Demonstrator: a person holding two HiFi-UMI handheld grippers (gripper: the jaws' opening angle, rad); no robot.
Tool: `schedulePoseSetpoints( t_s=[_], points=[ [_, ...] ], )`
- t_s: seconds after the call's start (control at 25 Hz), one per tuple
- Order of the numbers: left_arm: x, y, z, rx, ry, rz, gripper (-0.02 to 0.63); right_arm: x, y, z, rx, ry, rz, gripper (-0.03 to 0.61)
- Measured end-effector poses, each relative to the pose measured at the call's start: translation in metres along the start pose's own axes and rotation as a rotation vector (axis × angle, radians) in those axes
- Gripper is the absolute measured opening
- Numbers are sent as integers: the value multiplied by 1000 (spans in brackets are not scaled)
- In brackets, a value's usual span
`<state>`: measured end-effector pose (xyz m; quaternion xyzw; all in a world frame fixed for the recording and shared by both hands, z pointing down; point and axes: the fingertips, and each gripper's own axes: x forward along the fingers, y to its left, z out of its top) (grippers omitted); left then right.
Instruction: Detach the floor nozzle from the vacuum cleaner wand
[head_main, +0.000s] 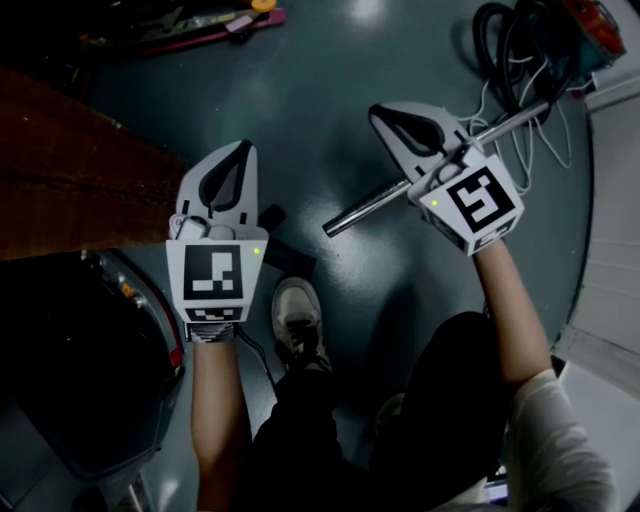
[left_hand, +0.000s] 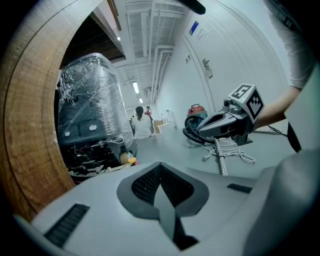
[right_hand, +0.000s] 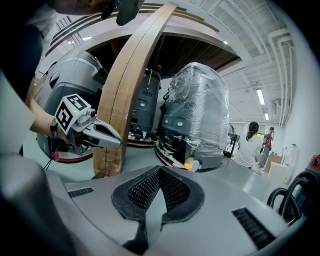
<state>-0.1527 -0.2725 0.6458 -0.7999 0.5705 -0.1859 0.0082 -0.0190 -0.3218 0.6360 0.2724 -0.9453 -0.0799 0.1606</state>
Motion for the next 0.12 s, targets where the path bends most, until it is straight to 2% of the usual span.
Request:
schedulePoseSetpoints(
  t_s=[0.12],
  points=[
    [1, -1, -1, -3, 1, -5, 2, 0, 0, -1, -2, 3, 1, 28]
  ],
)
